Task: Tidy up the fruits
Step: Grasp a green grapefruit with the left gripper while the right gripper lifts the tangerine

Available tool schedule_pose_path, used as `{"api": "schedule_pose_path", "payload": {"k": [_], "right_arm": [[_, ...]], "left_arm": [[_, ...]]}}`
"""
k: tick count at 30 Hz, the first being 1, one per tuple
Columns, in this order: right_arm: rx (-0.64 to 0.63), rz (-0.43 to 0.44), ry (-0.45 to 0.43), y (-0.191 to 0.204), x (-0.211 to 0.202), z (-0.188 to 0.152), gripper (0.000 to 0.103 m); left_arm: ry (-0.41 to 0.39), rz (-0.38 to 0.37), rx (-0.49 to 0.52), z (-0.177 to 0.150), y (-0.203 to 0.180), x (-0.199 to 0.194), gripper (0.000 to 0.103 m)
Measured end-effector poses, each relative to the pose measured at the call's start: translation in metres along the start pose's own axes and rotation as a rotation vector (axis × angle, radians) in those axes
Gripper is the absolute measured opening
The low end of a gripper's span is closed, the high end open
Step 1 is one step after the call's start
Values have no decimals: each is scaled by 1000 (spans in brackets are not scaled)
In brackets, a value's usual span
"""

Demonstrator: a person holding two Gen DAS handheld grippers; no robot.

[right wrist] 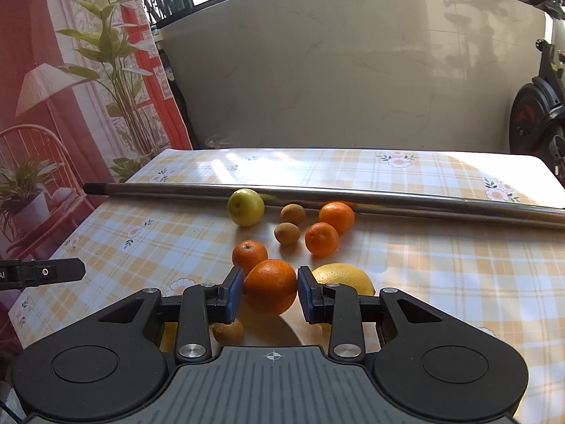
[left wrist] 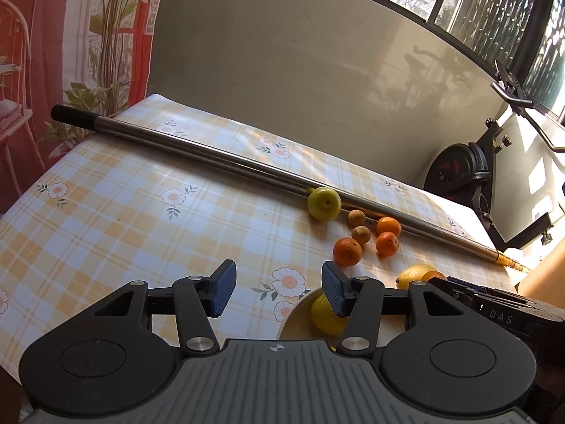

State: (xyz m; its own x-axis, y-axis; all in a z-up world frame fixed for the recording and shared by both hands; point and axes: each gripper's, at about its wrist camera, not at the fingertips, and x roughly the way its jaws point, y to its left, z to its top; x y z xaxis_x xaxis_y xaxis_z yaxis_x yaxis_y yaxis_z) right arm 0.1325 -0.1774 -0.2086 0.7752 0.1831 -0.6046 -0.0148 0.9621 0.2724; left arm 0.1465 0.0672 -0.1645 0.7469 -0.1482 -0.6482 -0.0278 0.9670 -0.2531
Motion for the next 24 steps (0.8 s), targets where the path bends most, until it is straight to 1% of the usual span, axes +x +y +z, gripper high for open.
{"api": "schedule_pose_path", "payload": {"k": [5, 7, 13, 16, 18, 24], "right_arm": [[45, -15, -34, -8, -18, -17, 30], [66, -19, -53, -13, -24, -21, 30], [107, -41, -85, -30, -34, -28, 30], [131, -52, -107, -40, -35, -29, 30], [148, -59, -120, -48, -37, -29, 31], [177, -84, -131, -69, -33, -33, 31]], "left_arm": [[18, -21, 33, 11, -8, 1, 58], [29, -24, 23, 16, -9, 5, 62], [38, -25, 18, 38, -19, 21, 63], [59, -66, -13, 52, -23, 38, 65], [75, -79, -37, 60, -26, 52, 65], [94, -43, -39, 72, -36, 97, 65]]}}
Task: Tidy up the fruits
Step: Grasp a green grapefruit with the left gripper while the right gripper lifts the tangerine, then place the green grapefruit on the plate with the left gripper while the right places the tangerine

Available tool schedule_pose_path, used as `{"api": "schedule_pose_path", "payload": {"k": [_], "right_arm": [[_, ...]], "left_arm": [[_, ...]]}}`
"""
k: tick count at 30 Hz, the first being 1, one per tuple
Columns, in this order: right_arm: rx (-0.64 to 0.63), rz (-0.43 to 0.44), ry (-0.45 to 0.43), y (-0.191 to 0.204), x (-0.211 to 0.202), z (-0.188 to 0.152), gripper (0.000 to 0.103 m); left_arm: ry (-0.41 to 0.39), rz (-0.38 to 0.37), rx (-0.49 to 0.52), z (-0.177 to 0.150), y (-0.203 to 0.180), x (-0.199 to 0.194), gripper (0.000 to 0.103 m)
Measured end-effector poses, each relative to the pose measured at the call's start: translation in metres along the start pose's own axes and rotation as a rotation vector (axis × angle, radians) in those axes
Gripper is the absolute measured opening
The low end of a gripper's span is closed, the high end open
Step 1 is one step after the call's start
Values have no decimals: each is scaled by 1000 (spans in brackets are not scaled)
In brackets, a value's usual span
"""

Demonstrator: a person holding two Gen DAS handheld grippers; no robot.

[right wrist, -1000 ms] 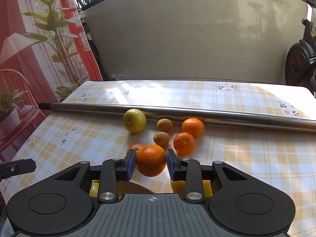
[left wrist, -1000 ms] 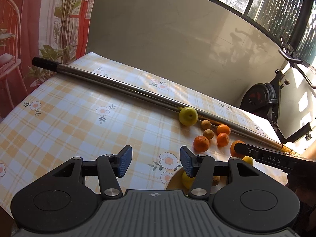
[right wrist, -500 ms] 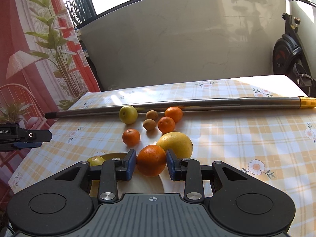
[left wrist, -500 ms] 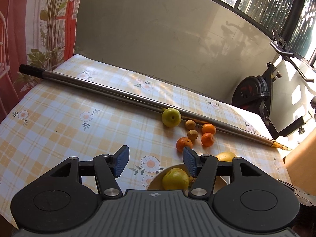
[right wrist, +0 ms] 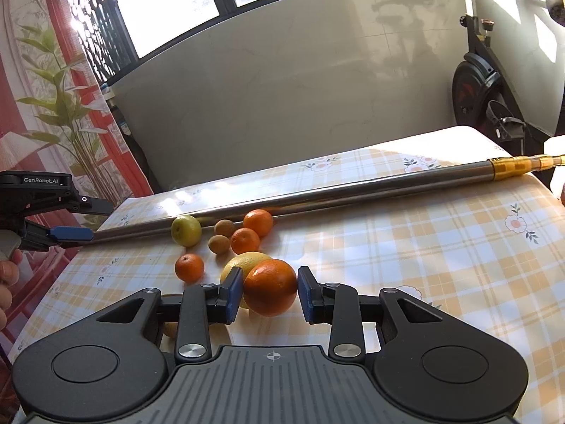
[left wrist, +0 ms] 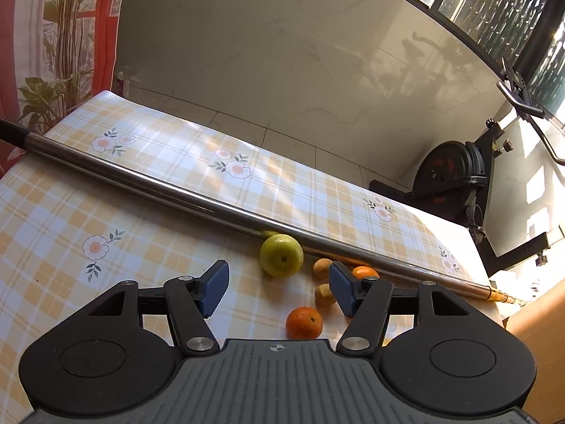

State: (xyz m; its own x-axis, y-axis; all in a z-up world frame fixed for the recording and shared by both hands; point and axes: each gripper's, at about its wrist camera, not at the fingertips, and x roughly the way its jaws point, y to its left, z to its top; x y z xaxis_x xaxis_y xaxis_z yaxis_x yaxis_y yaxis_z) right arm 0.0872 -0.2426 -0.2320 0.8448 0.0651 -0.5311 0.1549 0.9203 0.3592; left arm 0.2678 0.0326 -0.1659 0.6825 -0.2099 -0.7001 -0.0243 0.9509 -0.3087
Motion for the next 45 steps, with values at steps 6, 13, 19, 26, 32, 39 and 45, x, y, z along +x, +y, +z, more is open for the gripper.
{"api": "schedule_pose_path", "payload": {"k": [6, 13, 19, 26, 32, 39, 45], "right_arm": [[26, 0, 13, -12, 12, 0, 31], [25, 15, 25, -16, 22, 3, 31], [34, 16, 36, -19, 26, -1, 31], [50, 17, 41, -21, 28, -1, 31], [49, 18, 36, -19, 24, -1, 31], [46, 35, 31, -9, 13, -3, 31], [48, 64, 39, 3, -1, -12, 30]], "left_arm": [[93, -16, -51, 18, 1, 52, 65], [142, -9, -114, 22, 3, 98, 64], [158, -2, -113, 18, 2, 118, 64], [167, -3, -86, 12, -1, 124, 50], [155, -21, -45, 7, -2, 100, 49], [134, -87, 10, -14, -3, 25, 49], [122, -98, 53, -57, 4, -46, 49]]}}
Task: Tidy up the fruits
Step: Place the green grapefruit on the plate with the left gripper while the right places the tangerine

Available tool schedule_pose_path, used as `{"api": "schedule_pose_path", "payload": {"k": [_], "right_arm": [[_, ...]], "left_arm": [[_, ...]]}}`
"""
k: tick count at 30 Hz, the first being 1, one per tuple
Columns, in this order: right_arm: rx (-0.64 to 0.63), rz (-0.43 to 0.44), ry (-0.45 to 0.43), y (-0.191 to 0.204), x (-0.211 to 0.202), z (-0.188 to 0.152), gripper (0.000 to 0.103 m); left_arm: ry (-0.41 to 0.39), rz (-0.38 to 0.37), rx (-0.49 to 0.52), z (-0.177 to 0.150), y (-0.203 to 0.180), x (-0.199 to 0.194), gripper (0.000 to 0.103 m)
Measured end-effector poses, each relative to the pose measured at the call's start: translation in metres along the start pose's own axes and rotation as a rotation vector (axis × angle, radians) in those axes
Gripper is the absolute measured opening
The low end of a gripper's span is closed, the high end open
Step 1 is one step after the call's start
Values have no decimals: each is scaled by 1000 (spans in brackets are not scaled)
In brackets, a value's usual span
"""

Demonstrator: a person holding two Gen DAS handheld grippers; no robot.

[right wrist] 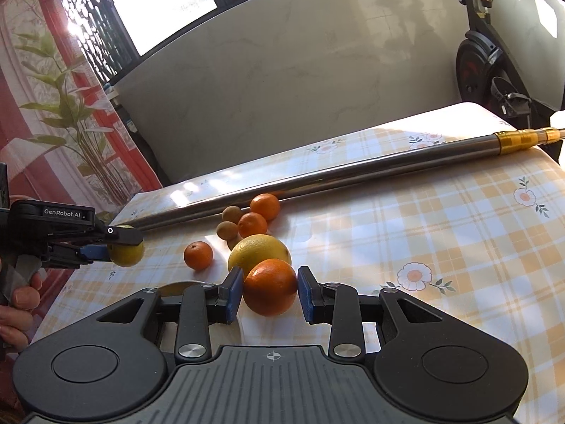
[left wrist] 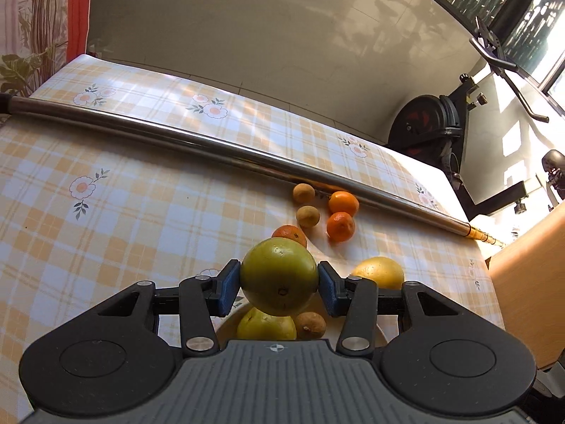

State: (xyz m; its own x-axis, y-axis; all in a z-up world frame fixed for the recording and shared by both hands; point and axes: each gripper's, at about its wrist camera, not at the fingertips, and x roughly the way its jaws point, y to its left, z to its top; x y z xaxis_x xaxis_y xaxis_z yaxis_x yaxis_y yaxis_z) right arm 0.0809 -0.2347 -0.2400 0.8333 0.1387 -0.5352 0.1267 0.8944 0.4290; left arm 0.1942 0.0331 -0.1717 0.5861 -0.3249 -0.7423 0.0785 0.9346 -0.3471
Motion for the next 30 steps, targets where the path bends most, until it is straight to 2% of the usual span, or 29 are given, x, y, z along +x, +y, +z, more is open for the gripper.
{"api": "schedule_pose_path", "payload": {"k": [5, 12, 21, 30], "right_arm": [[1, 26, 5, 14, -14, -5, 30], [-48, 45, -11, 37, -34, -12, 30], [-72, 47, 0, 51, -49, -22, 30], [-68, 37, 30, 48, -42, -25, 31]], "left_arm": [[16, -40, -38, -46, 1, -43, 49], [69, -34, 71, -91, -11, -52, 49], [120, 11, 141, -101, -11, -27, 50], [124, 106, 214, -104, -15, -12, 50]]}}
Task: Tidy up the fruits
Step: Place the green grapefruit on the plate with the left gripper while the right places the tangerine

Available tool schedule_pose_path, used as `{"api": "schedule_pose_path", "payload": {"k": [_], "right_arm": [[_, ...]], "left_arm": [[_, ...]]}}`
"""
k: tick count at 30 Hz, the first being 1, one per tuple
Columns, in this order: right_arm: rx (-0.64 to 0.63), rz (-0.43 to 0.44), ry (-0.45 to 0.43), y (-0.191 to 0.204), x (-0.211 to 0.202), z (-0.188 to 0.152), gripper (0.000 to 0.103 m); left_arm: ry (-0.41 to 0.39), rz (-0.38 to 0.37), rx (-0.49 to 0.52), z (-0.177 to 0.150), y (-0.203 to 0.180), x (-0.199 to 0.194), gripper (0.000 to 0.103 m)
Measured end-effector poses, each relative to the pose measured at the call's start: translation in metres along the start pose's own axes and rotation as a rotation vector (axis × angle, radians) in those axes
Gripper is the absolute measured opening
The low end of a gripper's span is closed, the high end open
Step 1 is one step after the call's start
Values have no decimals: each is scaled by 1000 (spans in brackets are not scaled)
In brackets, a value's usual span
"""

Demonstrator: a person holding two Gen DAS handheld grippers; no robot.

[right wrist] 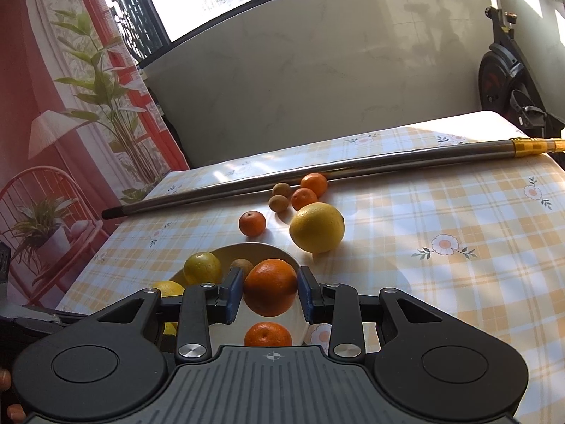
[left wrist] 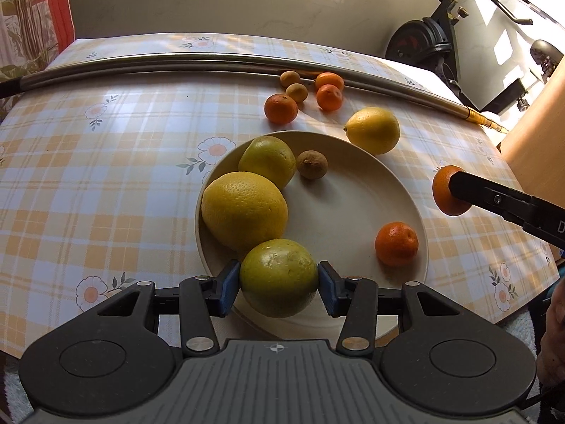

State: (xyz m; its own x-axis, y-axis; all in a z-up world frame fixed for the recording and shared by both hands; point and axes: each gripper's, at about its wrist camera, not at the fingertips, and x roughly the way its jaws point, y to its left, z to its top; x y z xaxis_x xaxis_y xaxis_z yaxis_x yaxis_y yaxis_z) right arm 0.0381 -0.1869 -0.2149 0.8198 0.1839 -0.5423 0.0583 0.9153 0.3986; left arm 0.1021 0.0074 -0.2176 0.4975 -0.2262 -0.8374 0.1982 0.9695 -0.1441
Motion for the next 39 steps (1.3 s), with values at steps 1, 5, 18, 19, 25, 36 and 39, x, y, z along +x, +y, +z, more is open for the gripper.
{"api": "schedule_pose_path", "payload": {"k": [1, 5, 18, 19, 25, 36, 39], "right_arm": [[1, -1, 3, -1, 1, 0, 31], [8, -6, 13, -5, 6, -2, 31], [-73, 21, 94, -6, 47, 9, 31], [-81, 22, 104, -4, 50, 8, 31], [-143, 23, 155, 7, 76, 6, 30], [-189, 19, 180, 16, 107, 17, 31], [-178, 20, 172, 16, 109, 20, 31]], "left_arm": [[-2, 21, 12, 0, 0, 2, 50], [-31, 51, 46, 0, -2, 1, 50], [-81, 90, 77, 5, 0, 1, 51], [-85, 93, 81, 5, -1, 1, 51], [-107, 117, 113, 0, -6, 0, 53], [-115, 105, 70, -1, 4, -1, 62], [-119, 105, 62, -2, 5, -2, 62]]}}
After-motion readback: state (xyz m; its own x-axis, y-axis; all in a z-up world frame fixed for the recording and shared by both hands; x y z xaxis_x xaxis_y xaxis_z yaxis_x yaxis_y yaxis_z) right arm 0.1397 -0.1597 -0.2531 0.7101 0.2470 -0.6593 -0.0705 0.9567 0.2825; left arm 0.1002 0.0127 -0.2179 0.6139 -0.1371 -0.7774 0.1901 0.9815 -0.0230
